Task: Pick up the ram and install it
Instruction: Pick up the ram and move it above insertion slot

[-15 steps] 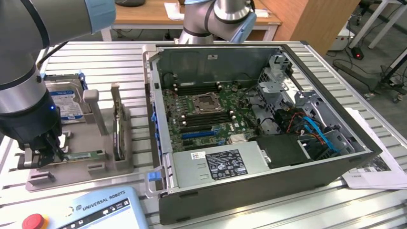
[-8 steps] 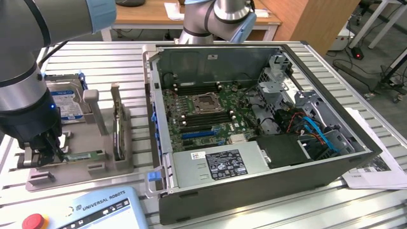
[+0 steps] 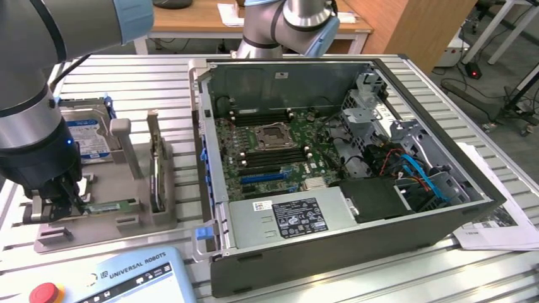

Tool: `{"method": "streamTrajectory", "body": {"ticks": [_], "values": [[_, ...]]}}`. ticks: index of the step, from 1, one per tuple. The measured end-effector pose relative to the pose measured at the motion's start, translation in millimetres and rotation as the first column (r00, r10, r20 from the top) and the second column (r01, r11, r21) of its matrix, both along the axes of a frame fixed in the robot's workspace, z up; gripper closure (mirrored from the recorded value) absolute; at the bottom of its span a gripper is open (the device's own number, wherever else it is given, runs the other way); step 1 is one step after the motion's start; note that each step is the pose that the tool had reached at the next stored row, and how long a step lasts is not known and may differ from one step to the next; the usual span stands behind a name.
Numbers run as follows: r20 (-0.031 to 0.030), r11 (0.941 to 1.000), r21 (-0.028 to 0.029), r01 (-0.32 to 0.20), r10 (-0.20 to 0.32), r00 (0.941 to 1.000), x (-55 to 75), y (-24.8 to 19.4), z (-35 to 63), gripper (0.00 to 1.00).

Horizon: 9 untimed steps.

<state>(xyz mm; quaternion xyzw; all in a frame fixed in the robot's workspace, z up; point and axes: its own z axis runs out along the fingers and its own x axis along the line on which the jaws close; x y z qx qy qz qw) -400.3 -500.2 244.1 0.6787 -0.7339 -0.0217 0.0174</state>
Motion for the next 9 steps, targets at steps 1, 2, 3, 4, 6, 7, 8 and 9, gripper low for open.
{"method": "streamTrajectory", "body": {"ticks": [1, 2, 3, 4, 6, 7, 8, 9], "values": [[0.0001, 1.0, 0.0035, 0.0, 0.0, 1.0, 0.0, -0.7, 0.0, 0.87], [0.0001, 1.0, 0.0062, 0.0, 0.0, 1.0, 0.0, -1.2, 0.0, 0.87], [0.0, 1.0, 0.0086, 0.0, 0.0, 1.0, -0.1, -1.4, 0.0, 0.87], [0.0, 0.9999, 0.0107, 0.0, 0.0, 1.0, -0.1, -1.5, 0.0, 0.87], [0.0001, 0.9999, 0.012, 0.0, 0.0, 1.0, 0.0, -1.5, 0.0, 0.87], [0.0001, 0.9999, 0.0123, 0.0, 0.0, 1.0, 0.0, -1.5, 0.0, 0.87], [0.0001, 0.9999, 0.0126, 0.0, 0.0, 1.0, 0.0, -1.6, 0.0, 0.87], [0.0, 0.9999, 0.0128, 0.0, 0.0, 1.0, 0.0, -1.6, 0.0, 0.87]]}}
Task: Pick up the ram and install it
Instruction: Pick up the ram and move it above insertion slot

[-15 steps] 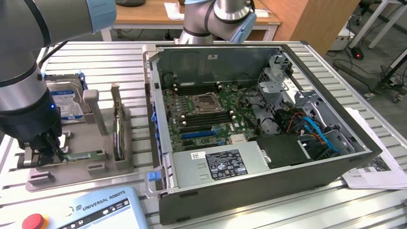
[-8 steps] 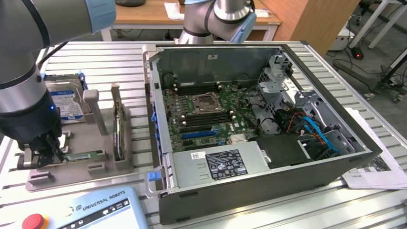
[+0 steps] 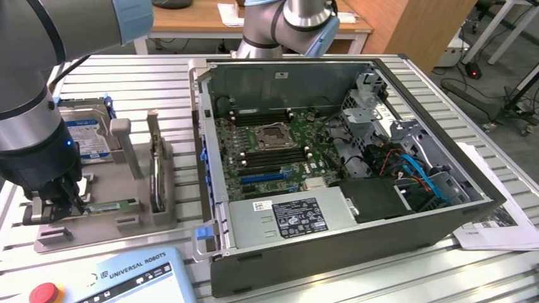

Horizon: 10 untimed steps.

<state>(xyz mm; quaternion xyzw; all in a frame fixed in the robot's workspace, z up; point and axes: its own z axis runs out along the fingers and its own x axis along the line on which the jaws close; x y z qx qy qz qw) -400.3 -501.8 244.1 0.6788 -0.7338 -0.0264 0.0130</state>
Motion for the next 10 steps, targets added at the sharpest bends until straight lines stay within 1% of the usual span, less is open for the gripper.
{"method": "streamTrajectory", "body": {"ticks": [2, 8, 10], "values": [[0.0, 1.0, 0.001, 0.0, 0.0, 1.0, 0.0, 0.0, 0.0, 0.87], [0.0, 1.0, 0.0011, 0.0, 0.0, 1.0, 0.0, 0.0, 0.0, 0.87], [-0.0001, 1.0, 0.001, 0.0, 0.0, 1.0, 0.0, -0.1, 1.3, 0.87]]}}
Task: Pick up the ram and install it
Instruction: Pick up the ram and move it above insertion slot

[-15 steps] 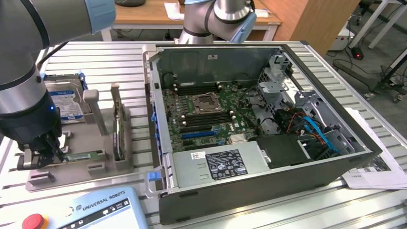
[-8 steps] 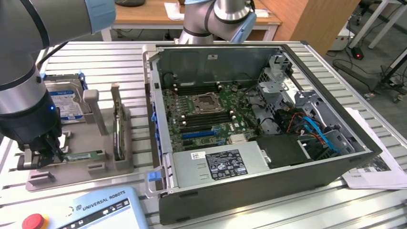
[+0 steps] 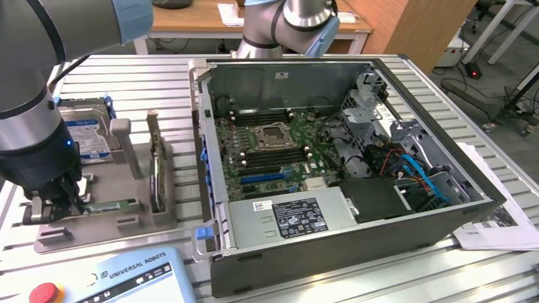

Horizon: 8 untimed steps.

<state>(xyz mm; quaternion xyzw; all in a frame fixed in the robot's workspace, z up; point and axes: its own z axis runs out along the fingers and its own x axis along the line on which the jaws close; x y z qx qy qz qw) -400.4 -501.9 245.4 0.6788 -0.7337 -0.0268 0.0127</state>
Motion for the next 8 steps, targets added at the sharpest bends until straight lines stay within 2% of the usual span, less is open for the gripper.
{"method": "streamTrajectory", "body": {"ticks": [8], "values": [[0.0002, 1.0, 0.0001, 0.0, 0.0, 1.0, 0.0, 0.1, 19.1, 0.87]]}}
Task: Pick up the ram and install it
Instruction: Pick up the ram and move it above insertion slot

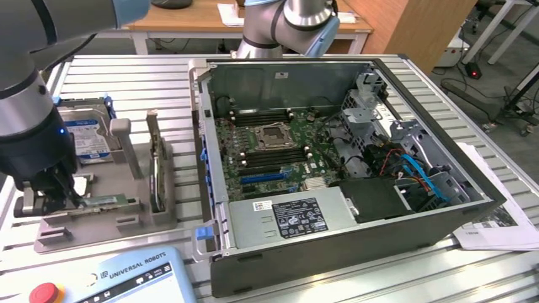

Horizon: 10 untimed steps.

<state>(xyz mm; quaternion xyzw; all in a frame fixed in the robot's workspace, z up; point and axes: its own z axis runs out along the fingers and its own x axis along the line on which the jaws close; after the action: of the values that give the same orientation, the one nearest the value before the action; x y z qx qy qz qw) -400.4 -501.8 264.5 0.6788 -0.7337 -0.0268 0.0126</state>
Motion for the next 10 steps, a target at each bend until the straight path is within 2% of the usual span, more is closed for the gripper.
{"method": "streamTrajectory", "body": {"ticks": [10], "values": [[-0.0001, 1.0, 0.0, 0.0, 0.0, 1.0, 0.0, 0.0, 19.2, 0.87]]}}
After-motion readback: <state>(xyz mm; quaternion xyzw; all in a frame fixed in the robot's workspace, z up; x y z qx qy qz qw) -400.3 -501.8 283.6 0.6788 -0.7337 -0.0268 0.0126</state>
